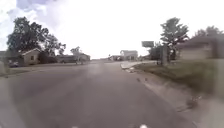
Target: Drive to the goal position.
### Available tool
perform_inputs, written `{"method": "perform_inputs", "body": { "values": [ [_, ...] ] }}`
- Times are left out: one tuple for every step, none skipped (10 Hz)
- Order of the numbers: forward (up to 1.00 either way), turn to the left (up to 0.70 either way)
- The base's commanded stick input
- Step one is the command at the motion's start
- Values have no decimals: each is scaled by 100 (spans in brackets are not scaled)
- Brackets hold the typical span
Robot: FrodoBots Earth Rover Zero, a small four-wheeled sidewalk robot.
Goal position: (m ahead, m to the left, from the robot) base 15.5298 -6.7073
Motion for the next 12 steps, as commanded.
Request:
{"method": "perform_inputs", "body": {
  "values": [
    [100, 0],
    [100, -8],
    [100, -20],
    [100, -31],
    [100, -36],
    [100, -29],
    [100, -22],
    [100, -14],
    [100, -7],
    [100, 0],
    [100, 0],
    [100, 0]
  ]
}}
